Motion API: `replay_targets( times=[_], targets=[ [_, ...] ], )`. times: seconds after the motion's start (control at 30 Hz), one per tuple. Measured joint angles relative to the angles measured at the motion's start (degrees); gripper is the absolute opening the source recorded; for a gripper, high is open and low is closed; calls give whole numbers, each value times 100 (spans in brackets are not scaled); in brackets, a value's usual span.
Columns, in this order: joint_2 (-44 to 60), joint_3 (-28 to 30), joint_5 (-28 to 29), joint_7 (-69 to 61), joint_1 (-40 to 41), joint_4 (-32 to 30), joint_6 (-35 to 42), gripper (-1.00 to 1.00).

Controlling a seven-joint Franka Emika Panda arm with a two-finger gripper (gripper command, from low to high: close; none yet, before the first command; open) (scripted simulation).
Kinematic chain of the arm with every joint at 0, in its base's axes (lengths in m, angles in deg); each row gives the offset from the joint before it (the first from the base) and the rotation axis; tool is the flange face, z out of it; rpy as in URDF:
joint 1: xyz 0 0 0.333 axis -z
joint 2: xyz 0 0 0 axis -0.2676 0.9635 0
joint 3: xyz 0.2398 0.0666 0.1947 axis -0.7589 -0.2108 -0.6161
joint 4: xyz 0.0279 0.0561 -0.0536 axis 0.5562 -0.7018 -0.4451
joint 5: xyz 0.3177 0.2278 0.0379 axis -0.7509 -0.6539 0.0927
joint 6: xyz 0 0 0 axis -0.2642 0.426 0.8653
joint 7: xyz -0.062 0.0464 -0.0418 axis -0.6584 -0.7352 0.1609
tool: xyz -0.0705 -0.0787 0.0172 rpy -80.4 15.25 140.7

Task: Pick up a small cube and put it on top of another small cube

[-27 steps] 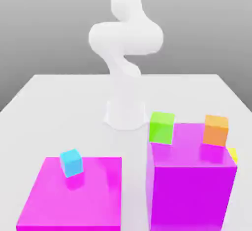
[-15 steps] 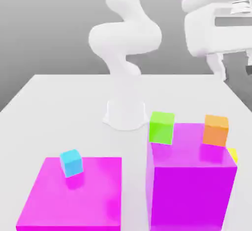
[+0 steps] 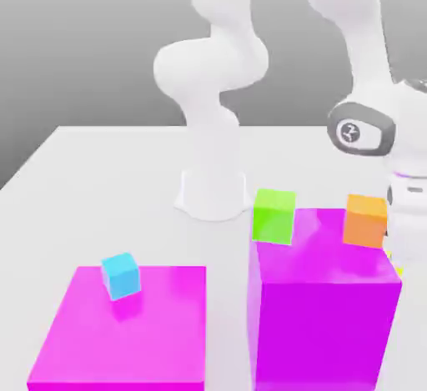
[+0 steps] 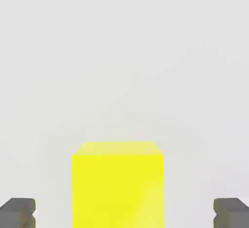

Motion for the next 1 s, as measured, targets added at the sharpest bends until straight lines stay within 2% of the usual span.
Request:
replay_targets(
  times=[0.03, 0.07, 0.3, 0.53, 0.73, 0.9, 1.0],
  targets=[
    [207, 158, 97, 77, -137, 42, -168, 0],
    [318, 243, 146, 116, -211, 64, -257, -100],
    [299, 230, 156, 124, -199, 60, -238, -100],
    [-914, -402, -855, -623, 181, -166, 729, -100],
    [-1672, -309, -1571, -1090, 543, 451, 2070, -100],
    [-2297, -49, -1731, -1163, 785, 1072, 3311, -100],
    [-2643, 183, -1634, -1098, 1064, 1466, 4056, -100]
  ],
)
